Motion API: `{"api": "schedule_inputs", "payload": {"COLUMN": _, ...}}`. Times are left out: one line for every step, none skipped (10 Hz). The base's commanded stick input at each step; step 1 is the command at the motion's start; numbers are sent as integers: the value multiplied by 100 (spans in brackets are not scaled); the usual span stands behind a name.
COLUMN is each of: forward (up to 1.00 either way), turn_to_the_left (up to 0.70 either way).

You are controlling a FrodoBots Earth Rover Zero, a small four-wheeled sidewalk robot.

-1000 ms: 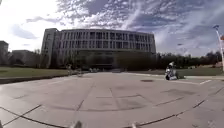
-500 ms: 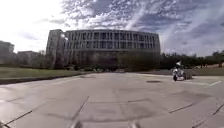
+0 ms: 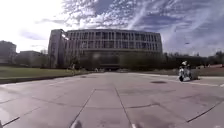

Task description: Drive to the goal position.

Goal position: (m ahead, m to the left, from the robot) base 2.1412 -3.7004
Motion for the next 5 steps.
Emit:
{"api": "schedule_inputs", "payload": {"forward": 70, "turn_to_the_left": 0}}
{"api": "schedule_inputs", "payload": {"forward": 70, "turn_to_the_left": 0}}
{"api": "schedule_inputs", "payload": {"forward": 37, "turn_to_the_left": 0}}
{"api": "schedule_inputs", "payload": {"forward": 70, "turn_to_the_left": 0}}
{"api": "schedule_inputs", "payload": {"forward": 70, "turn_to_the_left": 0}}
